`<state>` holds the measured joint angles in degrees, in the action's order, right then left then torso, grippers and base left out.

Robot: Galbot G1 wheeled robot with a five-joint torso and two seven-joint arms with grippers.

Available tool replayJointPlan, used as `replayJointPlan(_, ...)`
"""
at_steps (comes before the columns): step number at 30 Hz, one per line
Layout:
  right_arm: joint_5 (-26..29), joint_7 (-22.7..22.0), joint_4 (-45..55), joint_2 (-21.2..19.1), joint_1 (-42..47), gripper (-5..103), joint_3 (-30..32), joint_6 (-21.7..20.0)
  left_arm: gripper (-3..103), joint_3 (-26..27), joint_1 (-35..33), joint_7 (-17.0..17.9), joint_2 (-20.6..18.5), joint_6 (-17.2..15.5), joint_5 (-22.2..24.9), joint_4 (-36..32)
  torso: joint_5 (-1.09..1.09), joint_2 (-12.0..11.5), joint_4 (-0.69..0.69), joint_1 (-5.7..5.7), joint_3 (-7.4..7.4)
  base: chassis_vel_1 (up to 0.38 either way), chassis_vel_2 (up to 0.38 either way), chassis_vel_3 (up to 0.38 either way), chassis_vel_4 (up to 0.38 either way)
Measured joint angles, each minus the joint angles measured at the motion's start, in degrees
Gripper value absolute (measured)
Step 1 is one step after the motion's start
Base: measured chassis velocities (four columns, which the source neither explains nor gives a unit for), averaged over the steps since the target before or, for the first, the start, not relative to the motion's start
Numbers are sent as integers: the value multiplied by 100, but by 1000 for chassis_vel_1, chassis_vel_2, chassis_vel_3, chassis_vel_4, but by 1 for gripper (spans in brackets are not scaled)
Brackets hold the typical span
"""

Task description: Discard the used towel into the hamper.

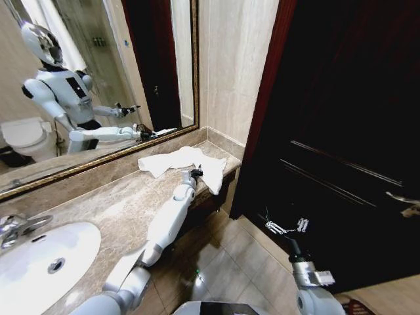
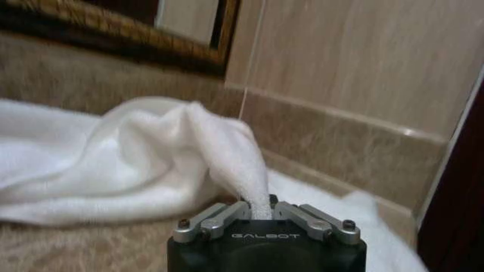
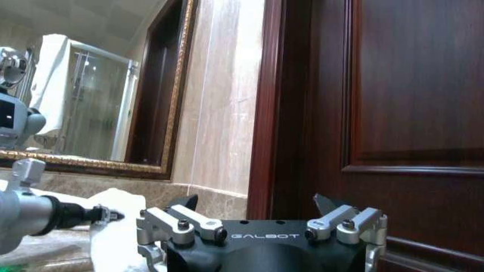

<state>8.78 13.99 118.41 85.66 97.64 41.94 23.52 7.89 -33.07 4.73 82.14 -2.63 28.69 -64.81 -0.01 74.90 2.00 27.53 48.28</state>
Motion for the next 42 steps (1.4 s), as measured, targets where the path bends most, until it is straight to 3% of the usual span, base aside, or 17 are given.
replayJointPlan(4, 16, -3, 20, 3, 0, 100, 1, 0, 1, 35, -153, -71, -104, 142, -97, -256, 0, 0, 0, 0, 0, 0, 0, 0, 0)
replayJointPlan(11, 88, -6, 95, -10, 12, 100, 3, 18, 1, 422, -870, -323, -444, 668, -679, -1196, -2, 0, 0, 0, 0, 0, 0, 0, 0)
replayJointPlan(16, 187, 16, 101, -18, 11, 100, 5, 93, 1, 779, -1587, -393, -747, 905, -795, -2203, 0, 0, 1, 0, 0, 0, 0, 0, 0)
replayJointPlan(25, 273, 29, 151, -32, -70, 100, -12, 106, 1, 1204, -2382, -371, -1028, 709, -698, -3730, 0, 1, -1, 0, -1, 0, 0, 0, 0)
replayJointPlan(26, 336, 18, 176, -60, -127, 100, 19, 74, 1, 1343, -2690, -409, -1082, 671, -728, -4172, 1, 1, -1, 0, -1, 0, 0, 0, 0)
replayJointPlan(30, 414, 5, 195, -101, -222, 100, 40, 13, 1, 1666, -3349, -606, -1148, 648, -812, -4872, 0, 1, 1, -1, -1, 0, 0, 0, 0)
replayJointPlan(42, 462, -103, 253, -82, -403, 100, -50, -50, 1, 2401, -4777, -803, -935, 744, -1374, -6245, 0, 1, 0, -1, -1, 0, 0, 0, 0)
